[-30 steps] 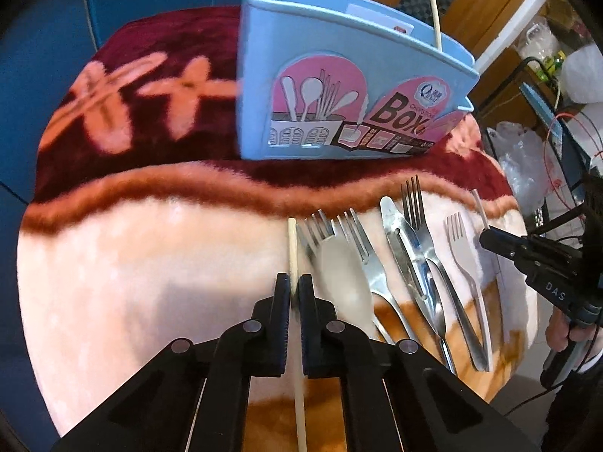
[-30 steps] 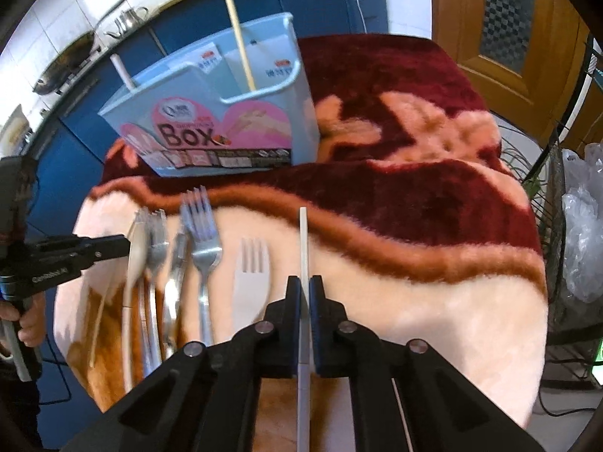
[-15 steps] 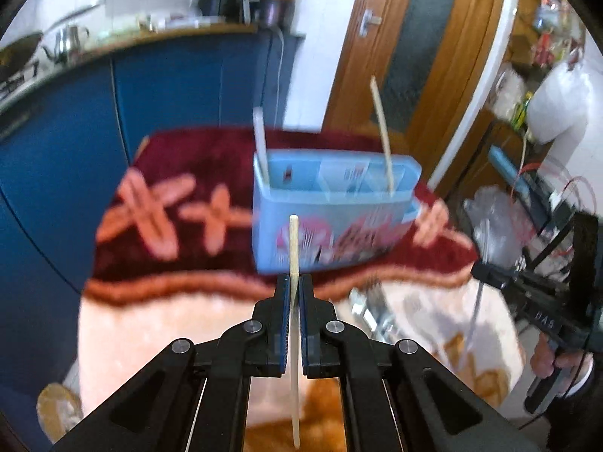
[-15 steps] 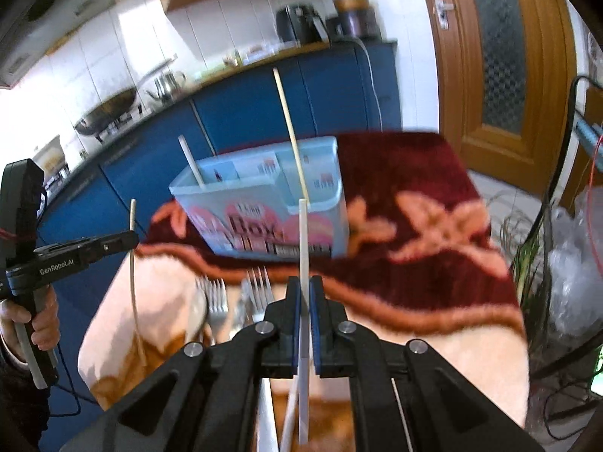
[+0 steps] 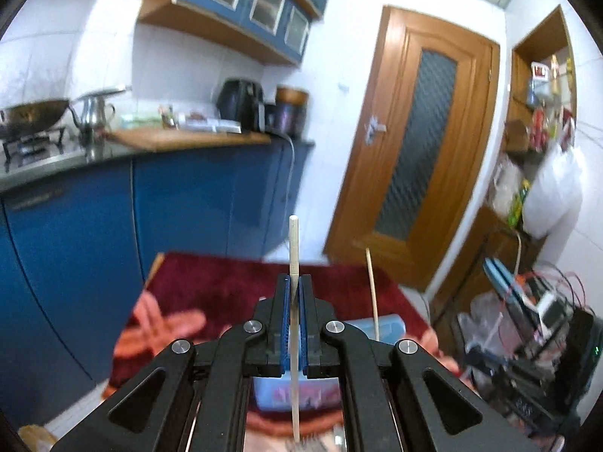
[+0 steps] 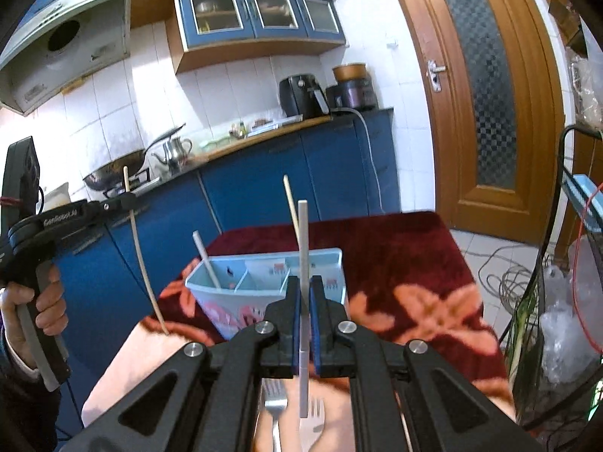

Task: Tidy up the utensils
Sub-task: 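Lift both chopsticks and carry them over the caddy with both tools, then lower both chopsticks into the caddy and open both tools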

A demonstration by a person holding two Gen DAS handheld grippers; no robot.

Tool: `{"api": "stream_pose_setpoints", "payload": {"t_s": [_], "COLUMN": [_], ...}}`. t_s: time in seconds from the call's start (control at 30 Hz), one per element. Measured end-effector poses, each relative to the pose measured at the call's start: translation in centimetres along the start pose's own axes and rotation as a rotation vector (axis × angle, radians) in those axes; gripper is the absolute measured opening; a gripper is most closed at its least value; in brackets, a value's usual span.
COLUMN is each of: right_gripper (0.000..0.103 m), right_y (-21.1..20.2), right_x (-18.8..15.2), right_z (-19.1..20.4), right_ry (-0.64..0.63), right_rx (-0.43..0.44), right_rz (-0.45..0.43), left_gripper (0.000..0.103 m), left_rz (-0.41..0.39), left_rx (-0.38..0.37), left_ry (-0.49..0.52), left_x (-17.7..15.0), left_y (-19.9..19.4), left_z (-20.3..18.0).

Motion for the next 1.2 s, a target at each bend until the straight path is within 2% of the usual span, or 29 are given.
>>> {"api": "stream_pose_setpoints", "payload": {"t_s": [0.13,0.4,0.57,0.8,0.97,1.2], "right_gripper": [0.006,0.006,0.006,0.006,0.006,0.007], "right_y": [0.4,1.7,3.0,5.5,8.0,9.6], "right_x": [1.2,3.8,4.8,4.6,3.4,2.2], "right_z": [-0.1,0.3,0.5,-0.3,-1.2,-2.2], "right_ry": [-0.008,-0.069,-0.116,-0.169,-0.161,-0.136], "right_rx": [0.000,-0.023,-0.053,-0.108,-0.116,-0.095], "right_rz": [-0.037,-0.108,-0.153,-0.165,-0.120,-0.074], "left_gripper": [0.004,0.004,0.004,0.004,0.004,0.004], "left_rz": [-0.085,-0.146,-0.124,-0.088,-0.048,0.005], "left_rx": [0.024,0.071,0.072,0.045,0.022,0.021], "left_ry": [-0.015,-0.011,-0.026,-0.013,-0.007,0.002], "left_x": [1.6,1.9,0.7,-2.3,-4.1,-6.1], "left_y": [0.6,3.4,5.5,7.0,8.0,9.5], "left_z": [-0.1,-0.4,-0.1,-0.2,-0.4,-0.6]}}
Point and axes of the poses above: each gripper's, at about its wrist camera, not at the fingertips, and y roughly the way its jaws point, z to its left, x to its top, the point moved 4 cm from there along y, roughly the way its jaws point, and after that the axes turned 9 degrees about x, right-handed, at the moved point
